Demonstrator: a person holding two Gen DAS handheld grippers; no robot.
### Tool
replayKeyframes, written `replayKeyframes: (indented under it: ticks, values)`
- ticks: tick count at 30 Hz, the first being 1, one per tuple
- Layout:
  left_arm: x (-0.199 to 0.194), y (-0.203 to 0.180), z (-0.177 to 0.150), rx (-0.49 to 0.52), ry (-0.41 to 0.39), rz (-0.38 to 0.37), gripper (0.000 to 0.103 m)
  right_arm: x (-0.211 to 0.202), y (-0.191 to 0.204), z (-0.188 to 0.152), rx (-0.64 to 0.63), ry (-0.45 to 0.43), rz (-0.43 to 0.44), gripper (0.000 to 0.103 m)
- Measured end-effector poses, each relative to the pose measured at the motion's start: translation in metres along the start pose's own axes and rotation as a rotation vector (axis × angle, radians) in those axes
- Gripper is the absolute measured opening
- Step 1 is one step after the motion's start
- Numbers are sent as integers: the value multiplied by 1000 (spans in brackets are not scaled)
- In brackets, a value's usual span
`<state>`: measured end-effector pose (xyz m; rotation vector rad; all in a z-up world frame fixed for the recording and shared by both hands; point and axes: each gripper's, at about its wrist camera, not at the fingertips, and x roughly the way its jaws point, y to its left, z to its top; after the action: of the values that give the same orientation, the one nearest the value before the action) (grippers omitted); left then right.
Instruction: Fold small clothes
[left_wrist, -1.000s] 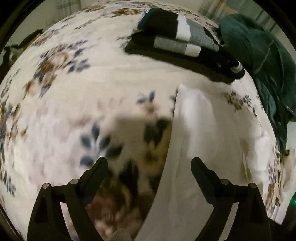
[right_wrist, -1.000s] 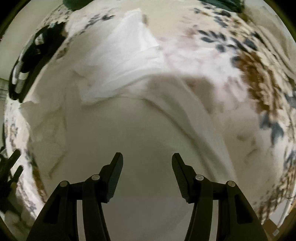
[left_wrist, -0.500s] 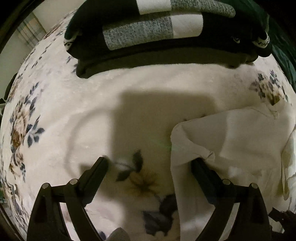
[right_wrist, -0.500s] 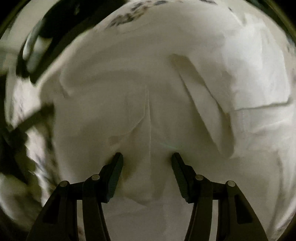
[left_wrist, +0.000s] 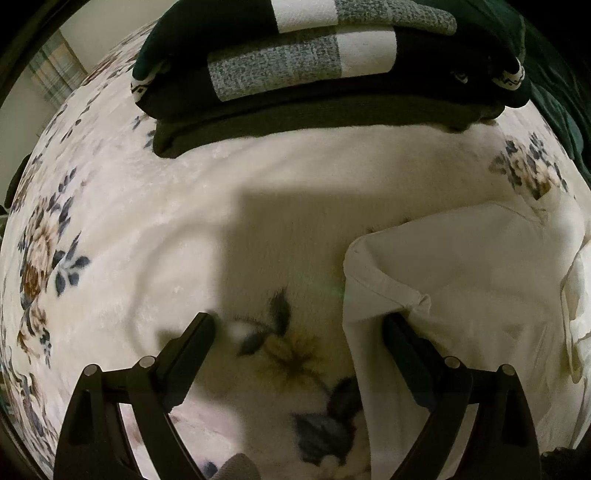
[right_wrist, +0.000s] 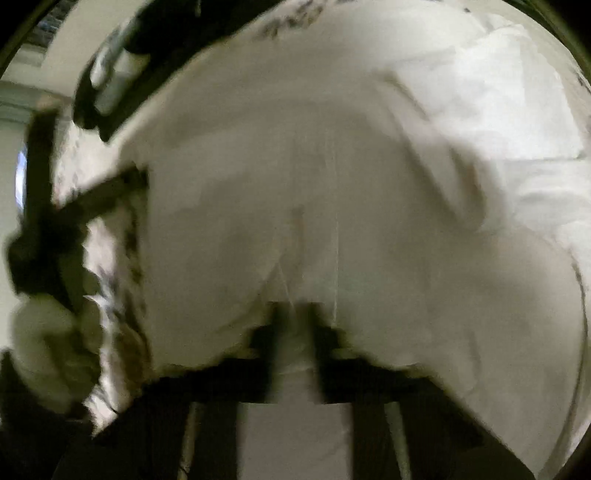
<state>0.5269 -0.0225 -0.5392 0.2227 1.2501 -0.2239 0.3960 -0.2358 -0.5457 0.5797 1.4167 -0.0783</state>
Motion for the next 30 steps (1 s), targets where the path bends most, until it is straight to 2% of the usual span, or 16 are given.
replayKeyframes:
  ticks: [4, 8, 12, 14, 15, 16, 18, 20, 22, 26, 27, 29, 30]
  values:
    - [-1, 0, 1, 2, -1, -5, 95, -24, -23, -31, 44, -68, -11, 1]
    - [-3, -1, -3, -7, 0, -6, 95, -39, -50, -51, 73, -48, -27, 1]
    - [-8, 2, -5, -11, -4, -8, 94, -50, -76, -61, 92, -13, -3, 1]
    - [-18, 6, -6, -19, -22, -2, 94, -59, -90, -58, 134, 10, 25, 11]
    - [-28, 7, -10, -20, -46, 14, 94, -62, -95, -50, 143, 12, 32, 28]
    - [-41, 8, -15, -24, -74, 30, 95, -72, -102, -50, 154, 6, 31, 52]
    - [-64, 9, -26, -30, -114, 51, 99, -97, -117, -51, 169, -27, 3, 71]
    - [-86, 6, -45, -42, -142, 60, 102, -123, -135, -50, 171, -49, -59, 78]
    - [-107, -2, -65, -69, -144, 41, 102, -137, -145, -48, 166, -40, -102, 100]
    - [-143, -37, -118, -120, -91, -2, 102, -177, -183, -53, 124, -13, -136, 102]
    - [-150, -50, -125, -126, -74, -8, 102, -174, -173, -43, 112, 2, -136, 102]
    - [-161, -83, -145, -136, -24, -20, 102, -189, -186, -41, 48, 51, -153, 102]
    - [-164, -101, -159, -142, 6, -28, 102, -189, -181, -33, 26, 58, -152, 102]
